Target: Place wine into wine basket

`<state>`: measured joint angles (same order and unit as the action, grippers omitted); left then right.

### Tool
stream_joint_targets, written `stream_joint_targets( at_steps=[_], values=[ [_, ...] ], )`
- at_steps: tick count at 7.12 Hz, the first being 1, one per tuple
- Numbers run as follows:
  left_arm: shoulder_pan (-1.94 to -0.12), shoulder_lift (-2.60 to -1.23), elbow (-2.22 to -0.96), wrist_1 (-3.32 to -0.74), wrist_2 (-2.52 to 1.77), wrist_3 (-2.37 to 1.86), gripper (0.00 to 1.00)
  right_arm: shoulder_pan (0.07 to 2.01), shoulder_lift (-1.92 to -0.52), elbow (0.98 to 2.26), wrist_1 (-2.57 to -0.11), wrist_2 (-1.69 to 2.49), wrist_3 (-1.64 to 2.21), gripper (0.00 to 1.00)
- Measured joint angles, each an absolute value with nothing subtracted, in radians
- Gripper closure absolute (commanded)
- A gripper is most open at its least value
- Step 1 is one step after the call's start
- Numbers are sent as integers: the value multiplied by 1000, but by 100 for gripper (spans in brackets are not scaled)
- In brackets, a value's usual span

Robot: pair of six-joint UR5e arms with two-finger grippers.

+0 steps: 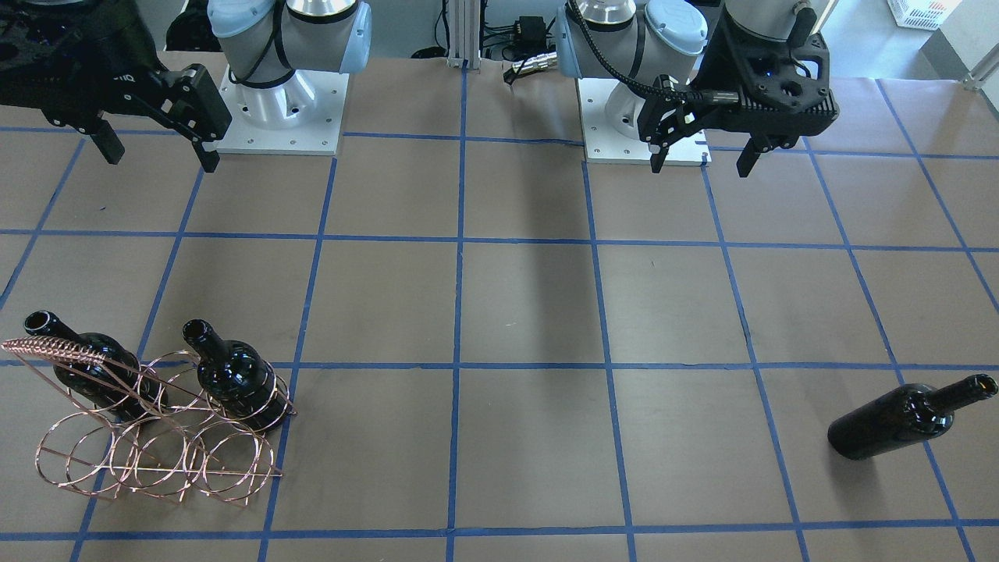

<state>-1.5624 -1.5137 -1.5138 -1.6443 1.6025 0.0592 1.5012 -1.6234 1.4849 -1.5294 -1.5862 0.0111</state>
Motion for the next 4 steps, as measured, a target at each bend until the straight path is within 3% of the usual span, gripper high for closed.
stream_joint_targets(
  at_steps=[4],
  values=[
    [-1550,-1518,-1504,-1645,1611,65,0,1501,-1624,1485,-1529,-1586,11,0]
  ],
)
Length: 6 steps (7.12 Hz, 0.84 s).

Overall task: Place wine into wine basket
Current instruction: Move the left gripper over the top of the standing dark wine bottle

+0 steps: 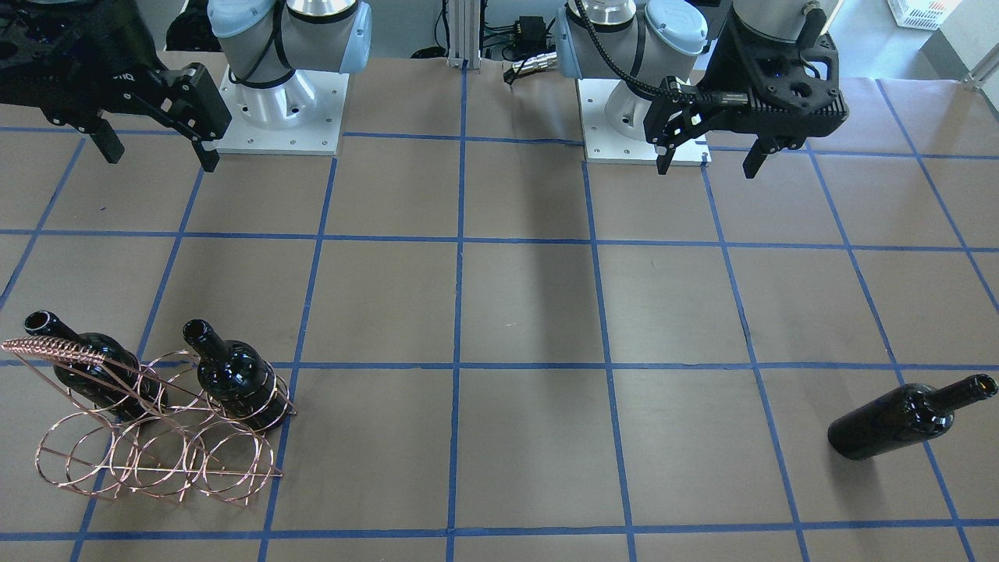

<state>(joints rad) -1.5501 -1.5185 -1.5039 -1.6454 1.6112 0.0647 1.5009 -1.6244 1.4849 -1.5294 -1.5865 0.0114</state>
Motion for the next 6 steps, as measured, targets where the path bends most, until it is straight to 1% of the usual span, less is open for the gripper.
stream_joint_targets(
  at_steps=[3,6],
  values=[
    [-1529,-1530,-1492,-1644,1635,71,0,1501,-1624,1486,-1529,-1587,11,0],
    [-1416,-1557,-1445,-1635,1628,193,0,1501,-1624,1488,-1529,-1587,11,0]
  ],
)
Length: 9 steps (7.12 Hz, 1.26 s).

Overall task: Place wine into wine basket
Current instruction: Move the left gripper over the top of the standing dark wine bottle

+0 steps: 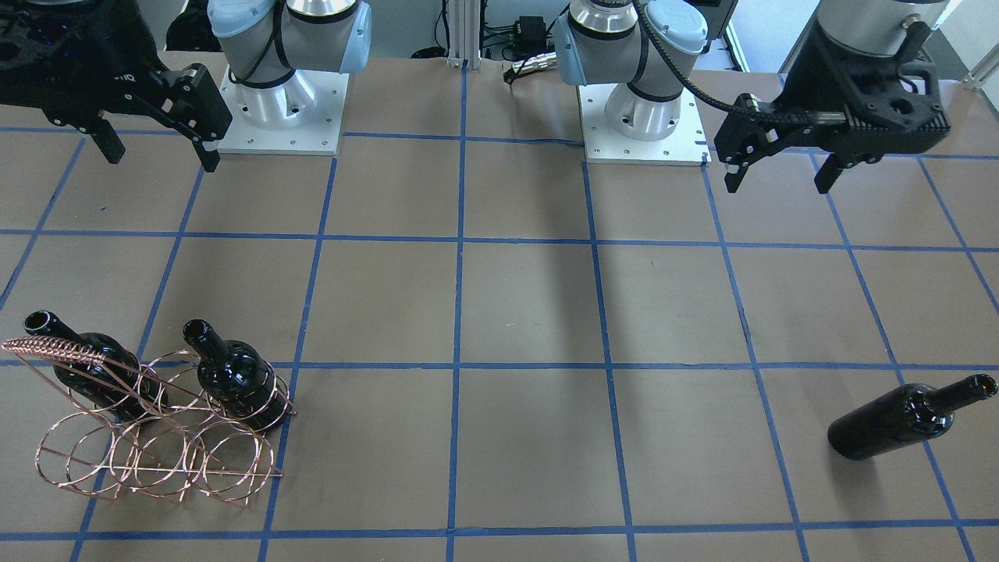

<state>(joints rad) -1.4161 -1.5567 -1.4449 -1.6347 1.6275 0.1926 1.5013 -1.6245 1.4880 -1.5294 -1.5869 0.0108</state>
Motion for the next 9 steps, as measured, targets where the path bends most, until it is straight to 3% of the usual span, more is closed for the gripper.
stream_joint_targets(
  at_steps=[9],
  values=[
    [-1069,-1732,-1308,-1563,1513,618,0,1501,-1624,1491,-1529,-1588,11,0]
  ],
)
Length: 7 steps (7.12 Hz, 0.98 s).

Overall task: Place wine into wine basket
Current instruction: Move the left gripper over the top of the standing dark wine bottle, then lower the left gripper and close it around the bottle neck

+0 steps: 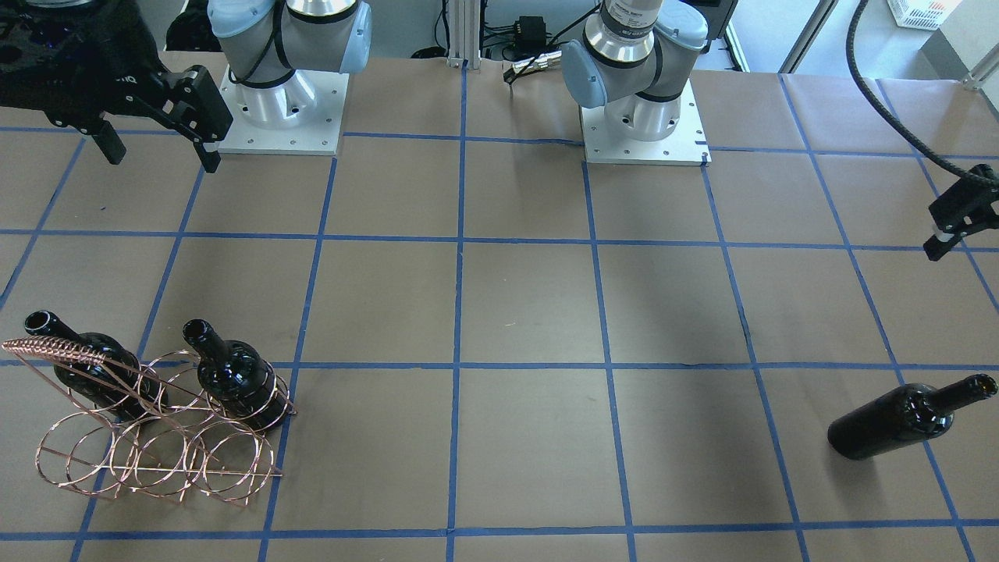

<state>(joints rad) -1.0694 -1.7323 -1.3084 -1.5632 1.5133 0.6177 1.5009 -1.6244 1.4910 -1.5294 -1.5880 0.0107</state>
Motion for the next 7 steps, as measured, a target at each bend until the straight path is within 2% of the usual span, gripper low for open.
stream_joint_targets(
  at_steps=[2,7],
  values=[
    [-1010,-1772,-1307,-1535,1468,674,0,1501,-1625,1491,-1529,-1588,11,0],
    [-996,-1920,-1308,-1357,1461,585,0,1501,-1626,1493,-1529,-1588,11,0]
  ],
)
